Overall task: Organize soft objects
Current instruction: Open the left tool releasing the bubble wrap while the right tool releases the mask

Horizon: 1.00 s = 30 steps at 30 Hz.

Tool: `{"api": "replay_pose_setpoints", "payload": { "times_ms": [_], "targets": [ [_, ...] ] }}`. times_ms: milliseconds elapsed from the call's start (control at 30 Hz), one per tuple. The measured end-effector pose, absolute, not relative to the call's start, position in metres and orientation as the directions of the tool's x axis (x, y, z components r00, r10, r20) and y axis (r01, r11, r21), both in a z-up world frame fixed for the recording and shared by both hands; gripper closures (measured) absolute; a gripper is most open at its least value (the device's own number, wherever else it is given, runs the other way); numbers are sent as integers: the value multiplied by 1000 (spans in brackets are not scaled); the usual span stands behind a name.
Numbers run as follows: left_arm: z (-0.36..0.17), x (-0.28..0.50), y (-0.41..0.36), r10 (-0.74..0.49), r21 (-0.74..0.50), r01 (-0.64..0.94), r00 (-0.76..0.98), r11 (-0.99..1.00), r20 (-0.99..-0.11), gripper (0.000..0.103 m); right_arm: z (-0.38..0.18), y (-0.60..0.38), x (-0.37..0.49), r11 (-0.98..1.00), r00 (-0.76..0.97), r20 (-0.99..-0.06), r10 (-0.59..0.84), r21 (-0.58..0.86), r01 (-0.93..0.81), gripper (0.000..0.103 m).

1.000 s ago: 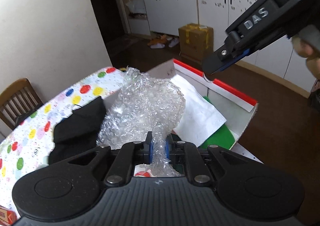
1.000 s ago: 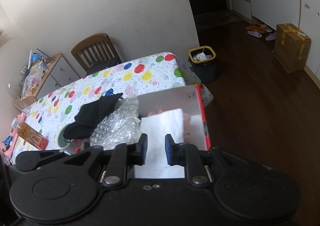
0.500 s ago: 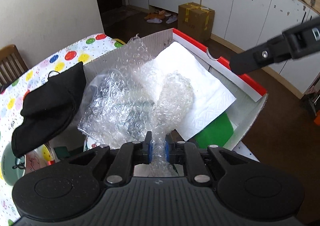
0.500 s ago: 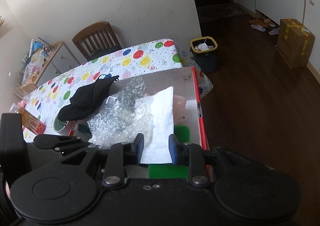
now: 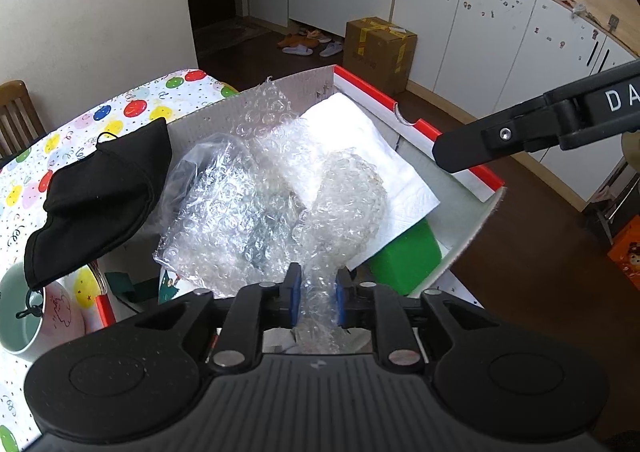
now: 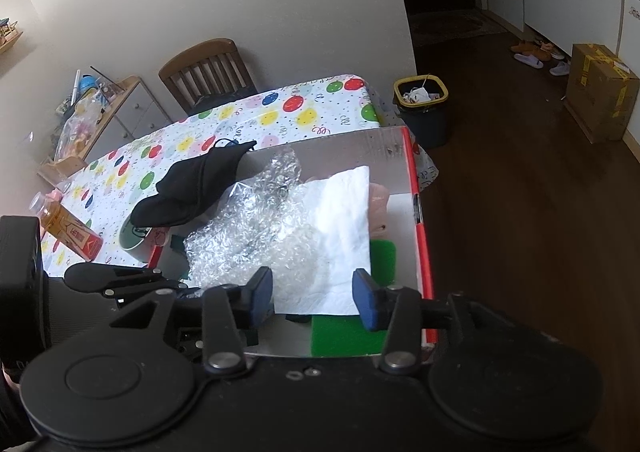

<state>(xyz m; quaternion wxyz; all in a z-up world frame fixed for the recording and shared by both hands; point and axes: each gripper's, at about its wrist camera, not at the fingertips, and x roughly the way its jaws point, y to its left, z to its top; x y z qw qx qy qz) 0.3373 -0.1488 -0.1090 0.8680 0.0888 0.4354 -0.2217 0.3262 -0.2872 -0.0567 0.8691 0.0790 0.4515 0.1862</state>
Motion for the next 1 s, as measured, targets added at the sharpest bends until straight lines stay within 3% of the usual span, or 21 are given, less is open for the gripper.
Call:
{"api": "replay_pose_setpoints", "payload": {
  "times_ms": [133, 167, 200, 500, 600, 1000],
  "targets": [
    [-106, 335, -147, -328, -59, 464, 526, 884, -785, 59, -56, -285, 323, 919, 527, -753, 394, 303, -254, 54],
    [-105, 334, -146, -333, -64, 463, 529, 884, -780, 43, -56, -285, 321, 918, 527, -752, 396, 304, -256, 53],
    [-104, 333, -146, -339, -69, 462, 534, 884, -774, 34, -55, -285, 320, 917, 529, -750, 397, 304, -257, 51],
    [-86, 317, -140, -340, -64, 435, 593, 898, -730, 26, -46, -281, 299, 907, 568, -708, 418, 299, -295, 39],
    [-79, 309, -136, -337, -63, 423, 614, 904, -714, 26, -40, -279, 290, 900, 594, -678, 433, 294, -321, 26],
    [-46, 272, -98, -304, -74, 337, 707, 939, -638, 20, -19, -270, 255, 894, 711, -542, 448, 254, -370, 2]
  ]
}}
